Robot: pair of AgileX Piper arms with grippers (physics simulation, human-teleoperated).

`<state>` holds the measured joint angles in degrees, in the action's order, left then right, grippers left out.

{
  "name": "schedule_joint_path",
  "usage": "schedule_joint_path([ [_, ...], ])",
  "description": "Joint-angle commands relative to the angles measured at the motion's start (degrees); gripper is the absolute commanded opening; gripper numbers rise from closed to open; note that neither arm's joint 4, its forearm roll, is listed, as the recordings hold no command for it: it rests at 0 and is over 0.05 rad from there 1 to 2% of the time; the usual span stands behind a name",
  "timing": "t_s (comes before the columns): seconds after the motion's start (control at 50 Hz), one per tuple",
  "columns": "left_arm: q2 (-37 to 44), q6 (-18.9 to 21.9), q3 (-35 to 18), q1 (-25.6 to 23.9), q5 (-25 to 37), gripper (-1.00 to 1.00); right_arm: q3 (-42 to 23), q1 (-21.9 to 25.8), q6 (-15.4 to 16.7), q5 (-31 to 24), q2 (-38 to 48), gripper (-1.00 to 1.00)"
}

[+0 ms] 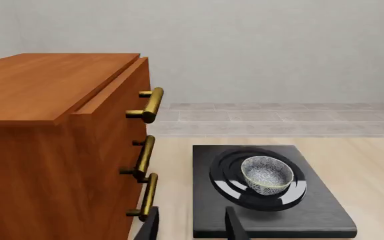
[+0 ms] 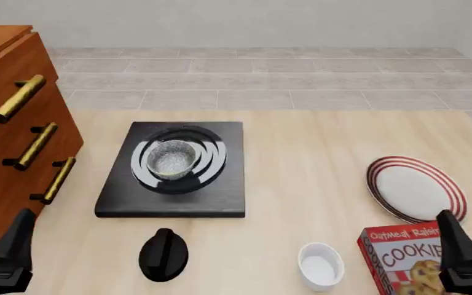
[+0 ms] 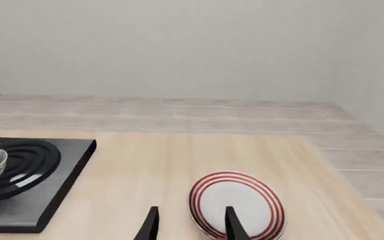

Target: Pick the akita bowl on the stove and place it on the plate.

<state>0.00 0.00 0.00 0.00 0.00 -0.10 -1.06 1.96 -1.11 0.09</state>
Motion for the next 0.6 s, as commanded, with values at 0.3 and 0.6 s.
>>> schedule_joint_path([
  [0.3,0.0,0.0,0.0,0.0,0.0,1.00,-6.4,3.0,-3.2,-4.5,1.7,1.00],
  [0.6,0.0,0.0,0.0,0.0,0.0,1.00,-15.7,9.2,-4.1,0.0,18.2,1.00],
])
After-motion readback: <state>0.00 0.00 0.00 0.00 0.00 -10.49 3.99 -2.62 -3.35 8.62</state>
